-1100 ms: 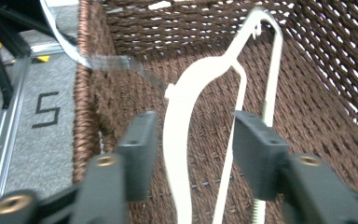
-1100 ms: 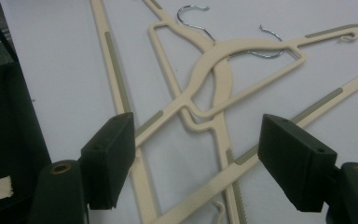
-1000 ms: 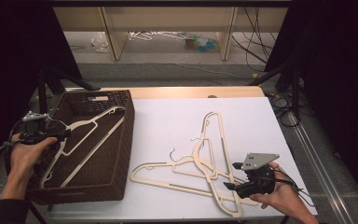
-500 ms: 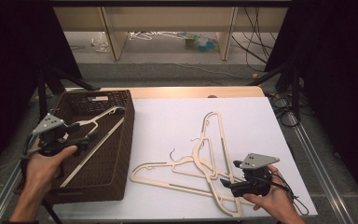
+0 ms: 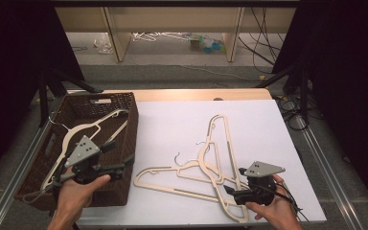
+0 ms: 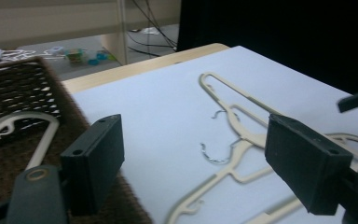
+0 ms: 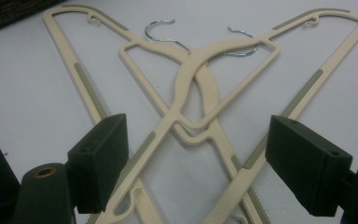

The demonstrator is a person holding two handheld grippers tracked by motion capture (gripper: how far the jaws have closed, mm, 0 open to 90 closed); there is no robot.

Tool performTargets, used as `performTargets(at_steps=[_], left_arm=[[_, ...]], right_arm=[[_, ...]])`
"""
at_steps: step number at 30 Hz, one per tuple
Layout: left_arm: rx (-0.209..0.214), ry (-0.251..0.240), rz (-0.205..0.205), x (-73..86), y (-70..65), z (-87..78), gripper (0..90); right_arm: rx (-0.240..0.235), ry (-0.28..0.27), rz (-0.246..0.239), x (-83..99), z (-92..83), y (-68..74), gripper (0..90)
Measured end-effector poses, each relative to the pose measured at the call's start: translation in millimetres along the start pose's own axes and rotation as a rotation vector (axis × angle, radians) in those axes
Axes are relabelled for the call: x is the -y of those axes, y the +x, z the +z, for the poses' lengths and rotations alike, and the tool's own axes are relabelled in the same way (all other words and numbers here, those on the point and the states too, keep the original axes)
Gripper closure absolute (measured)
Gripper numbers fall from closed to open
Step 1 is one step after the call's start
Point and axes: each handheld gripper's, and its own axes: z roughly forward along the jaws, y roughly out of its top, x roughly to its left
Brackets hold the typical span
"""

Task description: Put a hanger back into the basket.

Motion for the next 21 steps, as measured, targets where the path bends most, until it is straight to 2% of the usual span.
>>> performTargets(at_steps=[2, 3, 4, 6, 7, 8, 9, 11, 12, 19, 20, 21], left_arm=[[0.004, -0.004, 0.007, 0.8, -4.9, 0.1, 19.6], [0.016, -0.008, 0.001, 3.2, -15.6, 0.3, 19.6], [0.014, -0.007, 0.006, 5.2, -20.6, 0.6, 19.6], [0.031, -0.007, 0.032, 9.8, -28.2, 2.3, 19.3], [0.031, -0.007, 0.032, 9.8, -28.2, 2.3, 19.3], [0.041, -0.008, 0.009, 13.0, -33.4, 3.0, 19.3], [0.054, -0.013, 0.009, 18.3, -39.9, 4.7, 19.2], [0.066, -0.015, 0.019, 21.3, -42.6, 5.8, 19.1], [0.093, -0.001, -0.002, 27.4, -50.0, 8.5, 18.5], [0.103, 0.004, 0.027, 39.1, -62.0, 13.3, 17.6], [0.099, -0.005, 0.05, 43.3, -63.2, 15.6, 17.6], [0.105, -0.001, 0.031, 45.8, -65.0, 16.6, 17.6]], right_arm=[[0.005, -0.004, -0.002, 0.7, 0.7, -0.3, 22.1], [0.005, 0.002, 0.004, 1.0, 0.3, -0.1, 22.1], [0.005, -0.004, -0.006, 1.4, 0.6, -0.9, 22.1], [0.01, -0.008, 0.017, 1.2, 0.4, 0.0, 21.9], [0.01, -0.008, 0.017, 1.2, 0.4, 0.0, 21.9], [0.009, -0.008, 0.025, 1.2, 0.0, 0.3, 21.8], [0.017, -0.014, 0.031, 1.1, 0.0, 0.8, 21.7], [0.02, -0.014, 0.022, 1.1, 0.2, 0.6, 21.7], [0.021, -0.018, 0.024, 1.1, 0.6, 1.3, 21.6], [0.031, -0.025, 0.034, 1.8, 1.2, 1.7, 21.0], [0.025, -0.022, 0.035, 1.7, 2.3, 1.4, 20.7], [0.024, -0.024, 0.034, 1.8, 3.0, 1.5, 19.8]])
